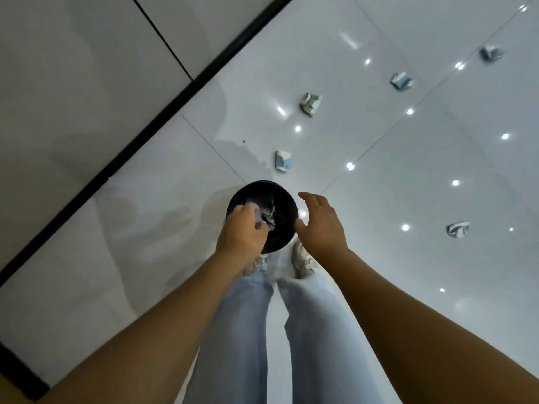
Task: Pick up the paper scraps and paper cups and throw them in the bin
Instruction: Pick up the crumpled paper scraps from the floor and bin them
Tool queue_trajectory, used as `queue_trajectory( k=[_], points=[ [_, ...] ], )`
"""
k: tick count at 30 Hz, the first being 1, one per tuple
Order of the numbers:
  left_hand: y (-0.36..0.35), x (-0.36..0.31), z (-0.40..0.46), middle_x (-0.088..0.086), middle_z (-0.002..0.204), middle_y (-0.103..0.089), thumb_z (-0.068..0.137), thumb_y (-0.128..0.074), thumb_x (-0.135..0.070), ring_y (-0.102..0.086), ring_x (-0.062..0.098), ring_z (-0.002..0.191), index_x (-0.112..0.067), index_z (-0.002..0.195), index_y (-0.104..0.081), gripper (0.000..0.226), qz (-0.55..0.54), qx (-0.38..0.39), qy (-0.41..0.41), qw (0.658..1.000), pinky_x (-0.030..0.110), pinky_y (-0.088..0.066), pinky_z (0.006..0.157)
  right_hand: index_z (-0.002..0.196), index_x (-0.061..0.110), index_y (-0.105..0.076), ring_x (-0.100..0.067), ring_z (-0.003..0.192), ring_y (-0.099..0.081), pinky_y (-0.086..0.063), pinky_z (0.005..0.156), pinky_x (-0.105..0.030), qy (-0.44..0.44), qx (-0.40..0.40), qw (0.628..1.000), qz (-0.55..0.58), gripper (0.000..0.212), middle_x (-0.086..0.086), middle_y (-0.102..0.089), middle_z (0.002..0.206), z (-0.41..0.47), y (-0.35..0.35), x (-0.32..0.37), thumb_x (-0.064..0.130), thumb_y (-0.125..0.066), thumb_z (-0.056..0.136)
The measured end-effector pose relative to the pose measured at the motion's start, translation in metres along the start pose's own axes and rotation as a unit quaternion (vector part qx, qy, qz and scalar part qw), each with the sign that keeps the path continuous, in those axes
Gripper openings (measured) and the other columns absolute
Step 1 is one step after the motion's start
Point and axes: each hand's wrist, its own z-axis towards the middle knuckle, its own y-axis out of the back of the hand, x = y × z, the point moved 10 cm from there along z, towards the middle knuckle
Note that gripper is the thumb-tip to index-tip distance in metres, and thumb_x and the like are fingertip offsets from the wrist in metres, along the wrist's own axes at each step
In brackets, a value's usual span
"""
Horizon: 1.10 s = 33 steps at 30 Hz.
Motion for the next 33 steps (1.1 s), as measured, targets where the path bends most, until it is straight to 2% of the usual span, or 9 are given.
queue_trajectory(
  k=[4, 9, 11, 14, 17, 21, 28, 33],
  points=[
    [0.025, -0.021, -0.001, 0.011, 0.133, -0.047, 0.094, -0.051, -0.021, -0.048, 0.028, 0.12, -0.01, 0.131, -0.045, 0.04, -0.006, -0.011, 0.013, 1.0, 0.036, -0.041, 0.096, 0.145, 0.02, -0.037, -0.03, 0.127, -0.042, -0.045, 0.097, -0.041, 0.04, 0.036, 0.997, -0.063, 0.057, -0.006, -0.037, 0.148, 0.009, 0.021, 0.025, 0.016, -0.054, 0.09],
    [0.032, -0.045, 0.013, 0.01, 0.131, -0.048, 0.093, -0.051, -0.021, -0.047, 0.026, 0.119, -0.011, 0.13, -0.046, 0.039, -0.048, -0.04, 0.049, 0.997, 0.035, -0.041, 0.096, 0.143, 0.021, -0.037, -0.032, 0.126, -0.044, -0.045, 0.098, -0.045, 0.076, 0.067, 0.99, -0.1, 0.058, -0.007, -0.037, 0.147, 0.043, 0.049, 0.028, 0.016, -0.055, 0.089],
    [0.026, -0.056, 0.025, 0.009, 0.133, -0.048, 0.093, -0.05, -0.02, -0.047, 0.026, 0.12, -0.011, 0.131, -0.047, 0.039, -0.062, -0.049, 0.079, 0.994, 0.036, -0.04, 0.099, 0.144, 0.022, -0.037, -0.032, 0.125, -0.044, -0.045, 0.099, -0.044, 0.087, 0.082, 0.987, -0.106, 0.058, -0.007, -0.037, 0.147, 0.062, 0.062, 0.019, 0.016, -0.055, 0.089],
    [0.01, -0.076, 0.043, 0.008, 0.131, -0.05, 0.094, -0.05, -0.02, -0.05, 0.024, 0.118, -0.011, 0.13, -0.048, 0.037, -0.113, -0.072, 0.127, 0.983, 0.029, -0.039, 0.095, 0.145, 0.023, -0.035, -0.031, 0.128, -0.041, -0.044, 0.099, -0.043, 0.103, 0.112, 0.98, -0.125, 0.058, -0.005, -0.034, 0.15, 0.092, 0.082, 0.001, 0.018, -0.056, 0.09],
    [-0.014, -0.098, 0.059, 0.009, 0.132, -0.052, 0.094, -0.051, -0.02, -0.05, 0.024, 0.119, -0.011, 0.129, -0.049, 0.037, -0.177, -0.085, 0.176, 0.965, 0.031, -0.039, 0.097, 0.146, 0.025, -0.034, -0.029, 0.131, -0.04, -0.045, 0.1, -0.042, 0.128, 0.134, 0.97, -0.16, 0.058, -0.004, -0.031, 0.152, 0.12, 0.1, -0.015, 0.021, -0.056, 0.092],
    [-0.045, -0.123, 0.087, 0.008, 0.134, -0.05, 0.092, -0.053, -0.02, -0.049, 0.022, 0.121, -0.011, 0.129, -0.049, 0.038, -0.225, -0.091, 0.188, 0.952, 0.032, -0.04, 0.097, 0.146, 0.024, -0.033, -0.028, 0.132, -0.038, -0.043, 0.102, -0.039, 0.154, 0.143, 0.959, -0.192, 0.057, -0.004, -0.031, 0.153, 0.157, 0.113, -0.036, 0.021, -0.055, 0.093],
    [-0.077, -0.099, 0.133, 0.007, 0.131, -0.051, 0.091, -0.056, -0.02, -0.051, 0.021, 0.117, -0.012, 0.126, -0.051, 0.036, -0.236, -0.13, 0.189, 0.944, 0.029, -0.041, 0.092, 0.147, 0.022, -0.032, -0.029, 0.132, -0.037, -0.044, 0.101, -0.041, 0.178, 0.19, 0.938, -0.23, 0.059, -0.006, -0.03, 0.153, 0.215, 0.068, -0.065, 0.019, -0.056, 0.093],
    [-0.097, -0.051, 0.185, 0.007, 0.126, -0.054, 0.09, -0.056, -0.02, -0.052, 0.02, 0.114, -0.012, 0.123, -0.053, 0.034, -0.217, -0.154, 0.211, 0.941, 0.02, -0.033, 0.086, 0.147, 0.021, -0.032, -0.03, 0.131, -0.038, -0.045, 0.1, -0.041, 0.202, 0.2, 0.926, -0.248, 0.059, -0.007, -0.031, 0.152, 0.27, 0.007, -0.084, 0.02, -0.056, 0.092]
  ],
)
